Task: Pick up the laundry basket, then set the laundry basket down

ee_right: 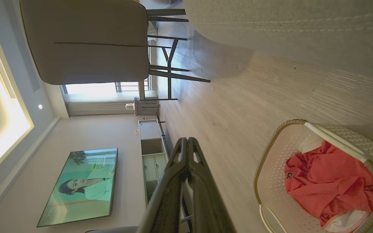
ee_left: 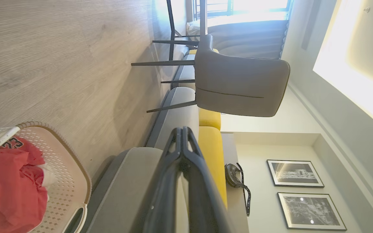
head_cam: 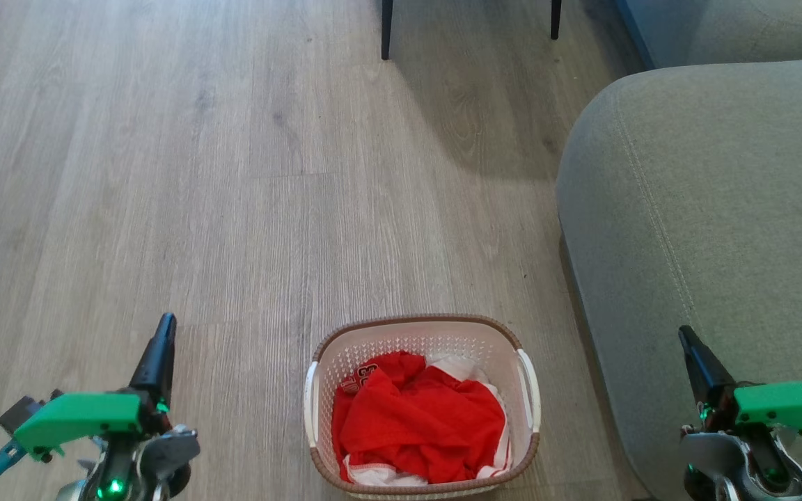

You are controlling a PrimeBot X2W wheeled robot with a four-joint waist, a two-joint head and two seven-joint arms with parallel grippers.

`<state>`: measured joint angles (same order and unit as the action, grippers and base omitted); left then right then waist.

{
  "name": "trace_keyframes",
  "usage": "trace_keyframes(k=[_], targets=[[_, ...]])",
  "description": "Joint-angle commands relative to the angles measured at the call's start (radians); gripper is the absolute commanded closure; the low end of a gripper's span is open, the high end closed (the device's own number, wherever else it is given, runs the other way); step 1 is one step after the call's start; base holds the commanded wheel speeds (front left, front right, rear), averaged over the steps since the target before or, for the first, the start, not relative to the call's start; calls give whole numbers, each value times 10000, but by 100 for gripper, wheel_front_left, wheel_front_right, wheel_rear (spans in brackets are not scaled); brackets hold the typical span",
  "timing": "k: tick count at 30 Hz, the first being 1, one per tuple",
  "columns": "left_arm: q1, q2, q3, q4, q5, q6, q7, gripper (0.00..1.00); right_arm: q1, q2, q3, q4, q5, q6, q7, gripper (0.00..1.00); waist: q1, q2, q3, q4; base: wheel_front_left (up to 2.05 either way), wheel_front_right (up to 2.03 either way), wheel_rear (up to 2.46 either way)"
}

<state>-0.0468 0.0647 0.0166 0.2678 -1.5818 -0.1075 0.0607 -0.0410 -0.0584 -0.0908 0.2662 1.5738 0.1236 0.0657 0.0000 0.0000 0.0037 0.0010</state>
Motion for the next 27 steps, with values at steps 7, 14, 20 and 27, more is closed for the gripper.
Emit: trace_keyframes(k=[7,14,20,27], targets=[[-580,131,590,-244,-586,-232,219,100,-641,-140,76,-233,603,71,229,100,0,0,-5,-10,0,0,0],[-582,109,621,-243,-560,-232,243,100,-644,-122,50,-231,582,71,250,100,0,0,-5,-10,0,0,0],[-584,91,646,-241,-539,-232,263,100,-645,-107,30,-230,564,71,267,100,0,0,-5,-10,0,0,0],[-586,72,673,-240,-517,-232,285,100,-647,-91,7,-228,545,71,285,100,0,0,-5,-10,0,0,0]])
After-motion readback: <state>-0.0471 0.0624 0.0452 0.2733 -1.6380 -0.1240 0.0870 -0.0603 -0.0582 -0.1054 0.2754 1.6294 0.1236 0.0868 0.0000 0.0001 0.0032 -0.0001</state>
